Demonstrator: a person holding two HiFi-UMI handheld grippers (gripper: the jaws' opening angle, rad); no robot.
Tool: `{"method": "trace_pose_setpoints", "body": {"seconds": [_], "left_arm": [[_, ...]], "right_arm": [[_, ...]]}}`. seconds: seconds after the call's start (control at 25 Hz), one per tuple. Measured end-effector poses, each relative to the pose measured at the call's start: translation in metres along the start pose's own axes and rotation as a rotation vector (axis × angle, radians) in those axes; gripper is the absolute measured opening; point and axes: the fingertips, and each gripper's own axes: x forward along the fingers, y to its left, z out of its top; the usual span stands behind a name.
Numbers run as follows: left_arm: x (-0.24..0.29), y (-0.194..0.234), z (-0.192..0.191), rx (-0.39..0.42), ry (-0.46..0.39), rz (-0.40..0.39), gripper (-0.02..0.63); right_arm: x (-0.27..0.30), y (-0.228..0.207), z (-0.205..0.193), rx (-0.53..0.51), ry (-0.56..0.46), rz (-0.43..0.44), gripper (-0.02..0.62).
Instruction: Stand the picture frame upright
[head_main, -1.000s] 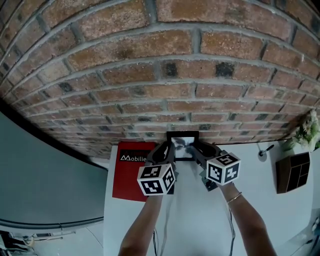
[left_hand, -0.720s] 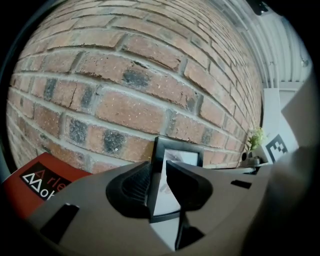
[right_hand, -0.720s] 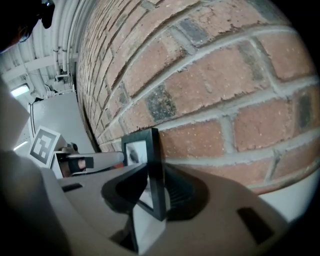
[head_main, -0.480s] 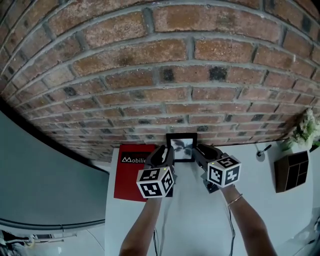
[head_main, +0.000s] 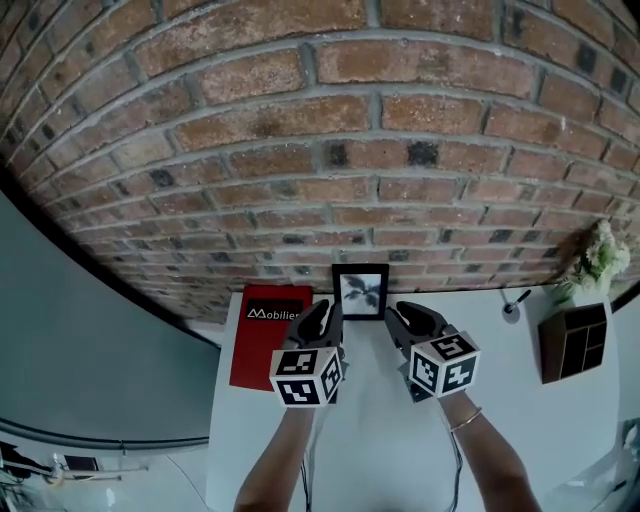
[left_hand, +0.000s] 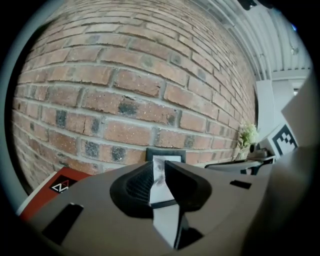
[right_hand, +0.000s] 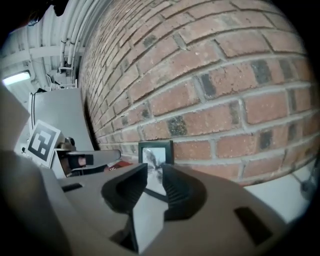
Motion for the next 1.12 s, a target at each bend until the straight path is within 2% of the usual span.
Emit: {"method": "trace_pose_setpoints", "body": {"seconds": [0.48, 0.84, 1.12], "left_arm": [[-0.060, -0.015, 0.001, 0.021, -0.012, 0.052, 0.001], [-0.105, -0.029, 0.008, 0.055, -0.039, 0.050, -0.005], [-0.133, -0.040, 0.004, 0.053, -0.044, 0.058, -0.005]], "right_arm": [[-0.063, 0.029, 0.000, 0.019, 0.017, -0.025, 0.085], [-0.112, 0.045, -0.003, 0.012, -0.014, -0.058, 0.073], [-0.143, 0.046, -0.003, 0.021, -0.046, -0.092, 0.009]]}}
